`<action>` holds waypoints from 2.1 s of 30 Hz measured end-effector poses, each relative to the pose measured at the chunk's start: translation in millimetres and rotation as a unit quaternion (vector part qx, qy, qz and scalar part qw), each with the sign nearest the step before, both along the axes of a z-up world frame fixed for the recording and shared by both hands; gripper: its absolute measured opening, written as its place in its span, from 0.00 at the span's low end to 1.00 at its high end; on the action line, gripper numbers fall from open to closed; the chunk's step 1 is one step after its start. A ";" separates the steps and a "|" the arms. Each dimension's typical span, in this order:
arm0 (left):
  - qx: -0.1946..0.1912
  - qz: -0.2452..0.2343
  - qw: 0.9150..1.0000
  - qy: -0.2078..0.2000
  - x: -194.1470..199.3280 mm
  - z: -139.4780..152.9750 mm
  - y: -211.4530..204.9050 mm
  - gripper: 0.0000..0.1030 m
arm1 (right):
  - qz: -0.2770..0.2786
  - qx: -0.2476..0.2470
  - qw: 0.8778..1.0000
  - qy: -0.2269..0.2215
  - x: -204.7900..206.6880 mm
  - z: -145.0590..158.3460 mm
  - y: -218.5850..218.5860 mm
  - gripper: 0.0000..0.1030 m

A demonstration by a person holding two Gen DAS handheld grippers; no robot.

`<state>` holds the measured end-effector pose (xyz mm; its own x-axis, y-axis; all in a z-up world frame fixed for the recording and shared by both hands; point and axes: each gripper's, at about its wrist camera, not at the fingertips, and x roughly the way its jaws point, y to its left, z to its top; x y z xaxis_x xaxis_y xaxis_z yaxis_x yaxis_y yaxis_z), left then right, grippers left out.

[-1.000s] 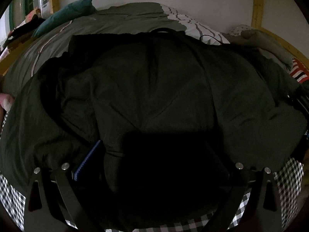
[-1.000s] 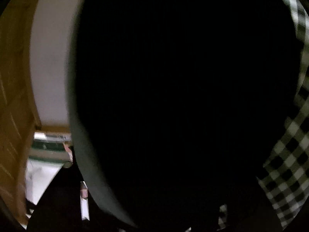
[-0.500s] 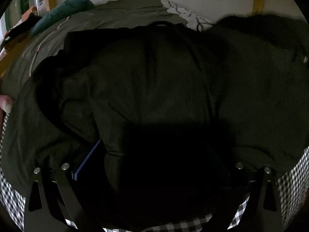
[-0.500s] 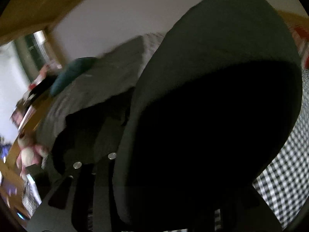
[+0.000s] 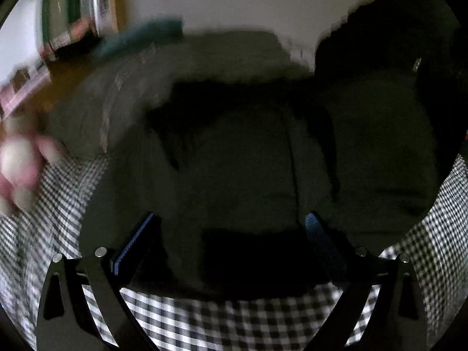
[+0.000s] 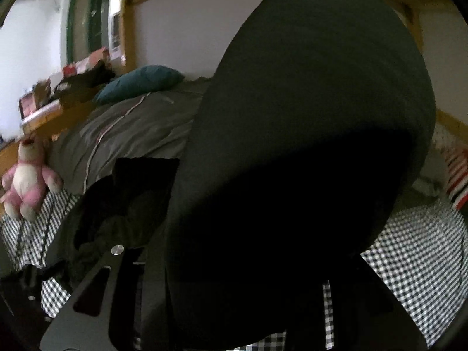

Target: Fold large clothes

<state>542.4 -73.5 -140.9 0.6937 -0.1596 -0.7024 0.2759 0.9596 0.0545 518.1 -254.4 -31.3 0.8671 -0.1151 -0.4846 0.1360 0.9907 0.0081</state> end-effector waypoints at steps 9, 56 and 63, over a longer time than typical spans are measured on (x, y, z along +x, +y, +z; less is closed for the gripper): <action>0.018 -0.057 0.998 0.024 -3.5 -6.6 13.3 0.96 | 0.107 -0.155 0.982 0.009 22.1 -2.3 110.2 0.33; -0.146 -0.076 0.986 0.034 115.5 18.9 107.6 0.96 | 0.175 0.055 0.957 0.224 59.9 -68.9 56.6 0.98; -0.130 -0.017 0.990 0.042 73.1 54.4 99.6 0.95 | 0.137 0.052 0.962 0.231 35.1 -85.2 62.8 0.97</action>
<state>615.6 26.1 -86.5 0.6260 -0.3649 -0.6892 0.3012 0.9283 -0.2179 553.2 -191.7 -116.5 0.5472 0.1565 -0.8222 -0.1175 0.9870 0.1097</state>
